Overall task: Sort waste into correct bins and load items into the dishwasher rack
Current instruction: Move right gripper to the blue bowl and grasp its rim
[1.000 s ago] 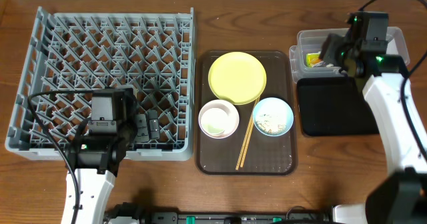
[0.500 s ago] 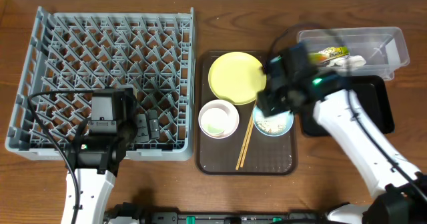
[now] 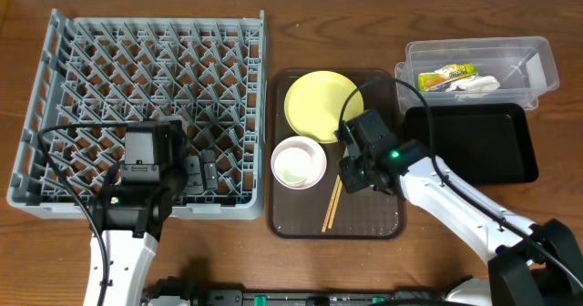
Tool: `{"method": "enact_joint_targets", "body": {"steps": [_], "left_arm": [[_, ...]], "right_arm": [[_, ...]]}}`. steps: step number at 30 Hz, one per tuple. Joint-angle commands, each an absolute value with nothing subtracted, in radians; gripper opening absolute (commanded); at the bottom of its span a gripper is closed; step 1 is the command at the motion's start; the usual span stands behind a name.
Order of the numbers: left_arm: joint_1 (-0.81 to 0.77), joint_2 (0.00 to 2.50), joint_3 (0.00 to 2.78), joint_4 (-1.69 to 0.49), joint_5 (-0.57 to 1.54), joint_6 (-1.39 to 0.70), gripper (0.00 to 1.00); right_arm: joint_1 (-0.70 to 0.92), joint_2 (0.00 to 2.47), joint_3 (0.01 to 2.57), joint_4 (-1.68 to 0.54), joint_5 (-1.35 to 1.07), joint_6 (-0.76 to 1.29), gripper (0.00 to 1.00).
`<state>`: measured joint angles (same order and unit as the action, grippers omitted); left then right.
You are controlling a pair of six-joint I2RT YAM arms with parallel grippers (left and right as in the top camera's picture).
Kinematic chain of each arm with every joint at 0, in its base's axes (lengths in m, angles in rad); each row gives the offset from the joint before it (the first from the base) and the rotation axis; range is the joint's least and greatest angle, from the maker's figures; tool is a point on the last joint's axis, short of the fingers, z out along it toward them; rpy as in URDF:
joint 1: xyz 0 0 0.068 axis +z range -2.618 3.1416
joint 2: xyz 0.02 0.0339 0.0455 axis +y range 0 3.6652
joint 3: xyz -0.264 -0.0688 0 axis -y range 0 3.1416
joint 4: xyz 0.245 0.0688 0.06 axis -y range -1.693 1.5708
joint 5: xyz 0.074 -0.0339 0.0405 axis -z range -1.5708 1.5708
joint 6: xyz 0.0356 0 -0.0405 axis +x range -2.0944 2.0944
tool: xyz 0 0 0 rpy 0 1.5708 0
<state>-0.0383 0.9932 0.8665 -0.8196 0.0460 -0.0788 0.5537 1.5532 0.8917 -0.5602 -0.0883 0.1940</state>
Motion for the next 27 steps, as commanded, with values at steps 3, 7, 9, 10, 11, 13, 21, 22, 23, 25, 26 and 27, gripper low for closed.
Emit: {"method": "enact_joint_targets", "body": {"steps": [3,7,9,10,11,13,21,22,23,25,26,27], "left_arm": [[-0.034,0.992,0.893,-0.823,0.044,-0.088,0.98],[-0.034,0.992,0.893,-0.822,0.045,-0.088,0.98],[-0.034,0.992,0.893,-0.823,0.045,-0.088,0.98],[-0.034,0.992,0.893,-0.823,0.044,-0.088,0.98],[-0.034,0.992,0.893,-0.823,0.045,-0.088,0.98],[-0.034,0.992,0.893,-0.823,0.045,-0.088,0.98],[-0.034,0.993,0.893,-0.823,0.045,-0.088,0.98],[-0.034,0.993,0.893,-0.823,0.045,-0.088,0.98],[-0.034,0.993,0.893,-0.823,0.045,-0.088,0.98],[-0.034,0.993,0.893,-0.823,0.045,-0.088,0.98],[-0.034,0.993,0.893,-0.823,0.045,-0.088,0.98],[-0.034,0.993,0.893,-0.823,0.045,-0.088,0.98]], "right_arm": [[0.560,1.561,0.844,-0.512,-0.053,0.240,0.27],[0.561,1.562,0.821,-0.476,-0.053,0.240,0.22],[0.564,1.564,0.809,-0.461,-0.053,0.240,0.22],[0.566,1.565,0.804,-0.458,-0.053,0.240,0.22],[0.567,1.566,0.802,-0.458,-0.053,0.240,0.22],[0.570,1.567,0.802,-0.458,-0.053,0.239,0.21],[0.570,1.567,0.802,-0.449,-0.034,0.244,0.13],[0.570,1.567,0.802,-0.450,-0.020,0.257,0.12],[0.570,1.567,0.802,-0.453,-0.004,0.270,0.10],[0.570,1.567,0.802,-0.457,0.025,0.276,0.09],[0.570,1.567,0.802,-0.458,0.031,0.276,0.08],[0.570,1.567,0.802,-0.457,0.034,0.276,0.07]]}}
